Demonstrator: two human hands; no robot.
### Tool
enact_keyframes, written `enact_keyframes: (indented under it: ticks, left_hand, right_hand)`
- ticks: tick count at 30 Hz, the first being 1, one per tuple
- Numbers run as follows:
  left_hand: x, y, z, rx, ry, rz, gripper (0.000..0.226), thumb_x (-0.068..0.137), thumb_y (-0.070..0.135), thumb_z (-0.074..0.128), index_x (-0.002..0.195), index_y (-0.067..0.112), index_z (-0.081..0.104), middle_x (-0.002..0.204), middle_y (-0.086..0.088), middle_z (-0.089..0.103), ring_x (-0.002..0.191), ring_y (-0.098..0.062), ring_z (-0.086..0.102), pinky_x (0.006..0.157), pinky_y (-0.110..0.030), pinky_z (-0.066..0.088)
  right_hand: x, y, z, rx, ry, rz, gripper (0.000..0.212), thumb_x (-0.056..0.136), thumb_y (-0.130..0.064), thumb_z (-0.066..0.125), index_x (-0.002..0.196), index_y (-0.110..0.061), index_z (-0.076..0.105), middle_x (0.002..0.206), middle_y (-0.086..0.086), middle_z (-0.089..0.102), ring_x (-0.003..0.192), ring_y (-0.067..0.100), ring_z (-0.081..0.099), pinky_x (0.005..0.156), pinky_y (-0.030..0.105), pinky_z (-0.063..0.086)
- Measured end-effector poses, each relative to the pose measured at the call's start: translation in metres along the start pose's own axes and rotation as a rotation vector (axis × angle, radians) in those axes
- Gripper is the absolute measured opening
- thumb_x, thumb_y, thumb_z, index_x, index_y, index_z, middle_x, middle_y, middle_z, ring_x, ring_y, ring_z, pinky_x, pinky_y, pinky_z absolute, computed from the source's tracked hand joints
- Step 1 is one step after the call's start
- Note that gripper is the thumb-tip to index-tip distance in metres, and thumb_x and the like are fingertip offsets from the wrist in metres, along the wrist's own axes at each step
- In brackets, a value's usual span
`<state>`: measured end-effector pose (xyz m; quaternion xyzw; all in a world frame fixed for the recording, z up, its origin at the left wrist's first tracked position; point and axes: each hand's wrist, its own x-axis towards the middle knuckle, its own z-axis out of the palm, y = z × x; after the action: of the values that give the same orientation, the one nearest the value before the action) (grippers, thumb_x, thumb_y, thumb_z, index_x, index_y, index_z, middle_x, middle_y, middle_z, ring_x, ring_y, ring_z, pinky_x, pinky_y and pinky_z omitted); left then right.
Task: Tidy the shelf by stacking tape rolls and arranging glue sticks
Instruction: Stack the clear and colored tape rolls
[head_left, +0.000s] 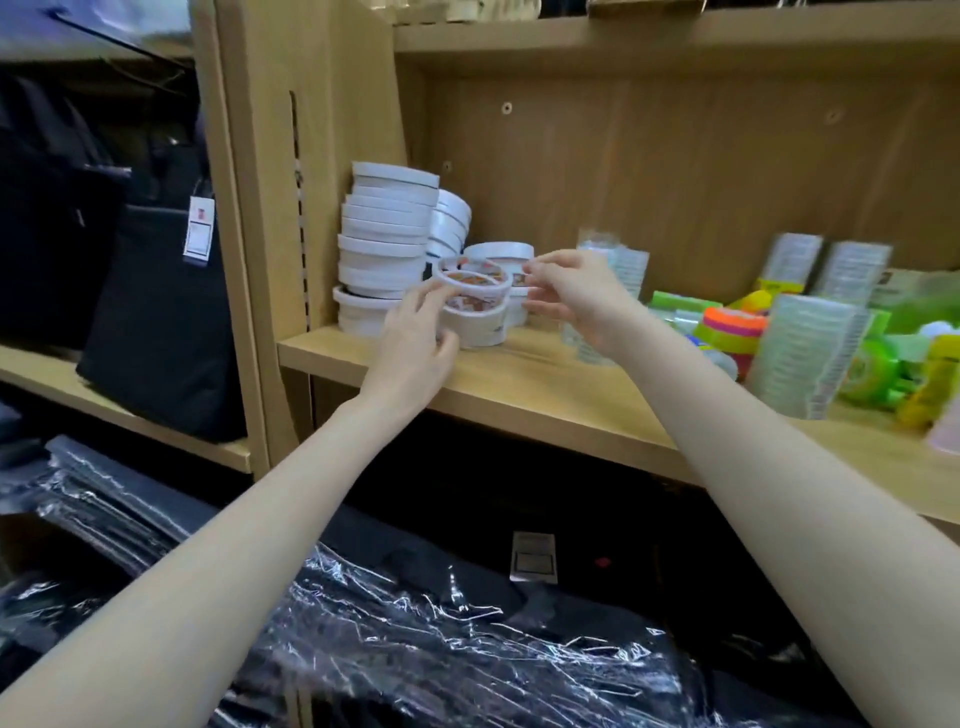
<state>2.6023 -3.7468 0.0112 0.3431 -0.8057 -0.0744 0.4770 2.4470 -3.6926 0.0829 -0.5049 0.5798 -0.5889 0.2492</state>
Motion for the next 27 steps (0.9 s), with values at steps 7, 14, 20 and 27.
enact_keyframes:
  ticks: [7,14,20,27]
  left_hand:
    - [0.0,0.024,0.021,0.164,-0.043,0.049,0.048,0.087,0.013,0.049,0.134,0.016,0.04,0.144,-0.008,0.032,0.129,-0.03,0.027,0.105,-0.039,0.025]
    - [0.003,0.061,0.043,0.101,-0.046,0.175,0.05,0.084,0.009,0.051,0.133,0.016,0.043,0.144,-0.007,0.032,0.13,-0.027,0.028,0.104,-0.038,0.025]
    - [0.027,0.081,0.065,-0.101,-0.228,0.156,0.059,0.086,0.014,0.058,0.139,0.022,0.034,0.141,-0.01,0.028,0.127,-0.027,0.035,0.106,-0.036,0.032]
    - [0.045,0.091,0.092,-0.043,-0.346,0.083,0.063,0.086,0.019,0.063,0.139,0.026,0.03,0.127,-0.007,0.037,0.115,-0.027,0.047,0.092,-0.032,0.038]
  right_hand:
    - [-0.041,-0.004,-0.083,-0.393,0.121,-0.205,0.016,0.09,-0.004,0.051,0.096,-0.011,0.065,0.098,0.011,0.063,0.087,0.016,0.058,0.075,0.022,0.052]
    - [-0.069,0.025,-0.113,-1.522,0.094,-0.145,0.037,0.087,-0.032,0.056,0.118,-0.014,0.047,0.118,0.011,0.047,0.108,0.034,0.052,0.077,0.036,0.043]
    - [-0.066,0.013,-0.126,-1.254,0.26,-0.263,0.038,0.078,-0.032,0.061,0.107,-0.013,0.046,0.099,0.008,0.047,0.095,0.033,0.054,0.074,0.038,0.044]
    - [-0.031,-0.019,-0.129,-1.152,0.23,-0.166,0.029,0.077,-0.035,0.06,0.097,-0.016,0.052,0.094,0.008,0.063,0.094,0.029,0.057,0.076,0.034,0.045]
